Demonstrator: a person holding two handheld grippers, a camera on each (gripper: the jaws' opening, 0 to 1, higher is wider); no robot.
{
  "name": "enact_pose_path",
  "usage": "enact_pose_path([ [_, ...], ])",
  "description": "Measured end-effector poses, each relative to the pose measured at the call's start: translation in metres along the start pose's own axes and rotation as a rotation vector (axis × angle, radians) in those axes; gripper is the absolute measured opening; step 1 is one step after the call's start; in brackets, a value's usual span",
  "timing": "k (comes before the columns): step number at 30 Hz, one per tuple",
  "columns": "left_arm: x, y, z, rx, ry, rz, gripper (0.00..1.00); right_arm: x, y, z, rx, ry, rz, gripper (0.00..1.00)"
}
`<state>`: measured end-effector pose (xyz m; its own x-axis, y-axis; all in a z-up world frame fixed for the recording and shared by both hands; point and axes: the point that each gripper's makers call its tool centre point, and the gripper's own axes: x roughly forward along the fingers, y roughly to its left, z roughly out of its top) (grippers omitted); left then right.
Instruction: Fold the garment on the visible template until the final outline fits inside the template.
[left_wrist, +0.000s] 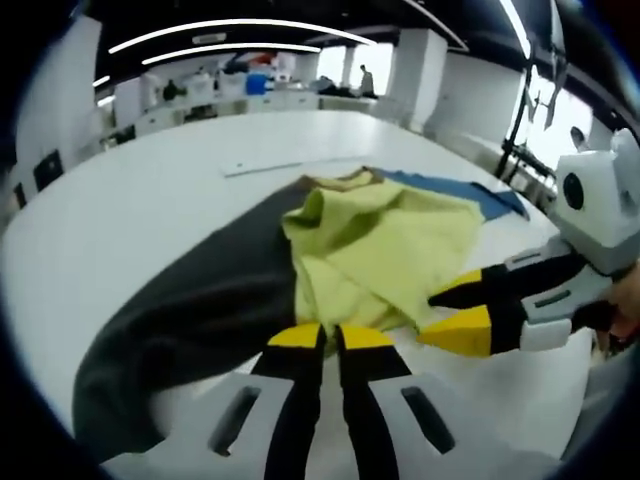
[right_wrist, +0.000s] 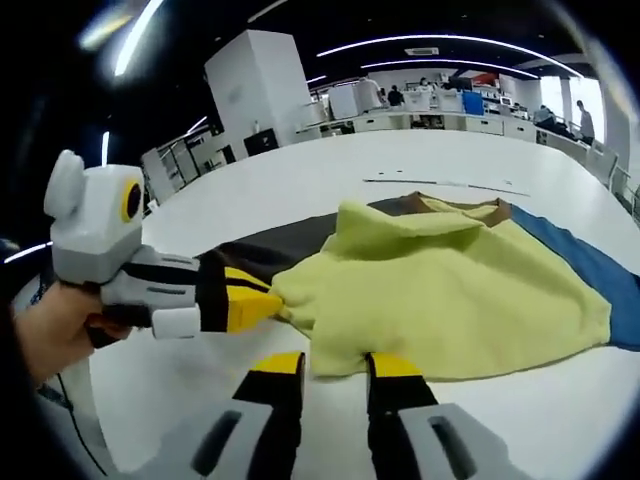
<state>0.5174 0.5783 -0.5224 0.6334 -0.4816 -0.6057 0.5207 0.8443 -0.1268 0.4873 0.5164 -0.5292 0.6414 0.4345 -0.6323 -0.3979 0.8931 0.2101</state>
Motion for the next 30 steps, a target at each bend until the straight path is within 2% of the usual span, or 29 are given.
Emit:
enact_pose_path([
  [4, 0.001, 0.0, 0.0, 0.006, 0.004, 0.002, 0.02, 0.004, 0.0, 0.002, -0.041, -0.002, -0.033, 0.2],
  [7, 0.001, 0.0, 0.0, 0.014, 0.005, -0.001, 0.02, 0.004, -0.006, 0.001, -0.044, 0.003, -0.062, 0.14],
  [14, -0.001, 0.0, 0.001, 0.018, 0.002, -0.01, 0.01, -0.004, -0.011, -0.004, -0.046, 0.029, -0.059, 0.03],
  [17, -0.005, -0.002, 0.003, 0.035, 0.0, -0.015, 0.0, -0.012, -0.014, -0.005, -0.043, 0.02, -0.043, 0.01],
  [23, -0.015, -0.007, 0.011, 0.05, -0.026, -0.023, 0.0, -0.035, -0.034, -0.007, -0.015, 0.004, -0.069, 0.0],
  [26, -0.021, -0.011, 0.015, 0.051, -0.037, -0.025, 0.0, -0.049, -0.044, -0.007, -0.027, -0.009, -0.091, 0.0],
  [30, -0.031, -0.017, 0.021, 0.067, -0.059, -0.032, 0.0, -0.068, -0.057, -0.005, 0.008, -0.033, -0.105, 0.0],
])
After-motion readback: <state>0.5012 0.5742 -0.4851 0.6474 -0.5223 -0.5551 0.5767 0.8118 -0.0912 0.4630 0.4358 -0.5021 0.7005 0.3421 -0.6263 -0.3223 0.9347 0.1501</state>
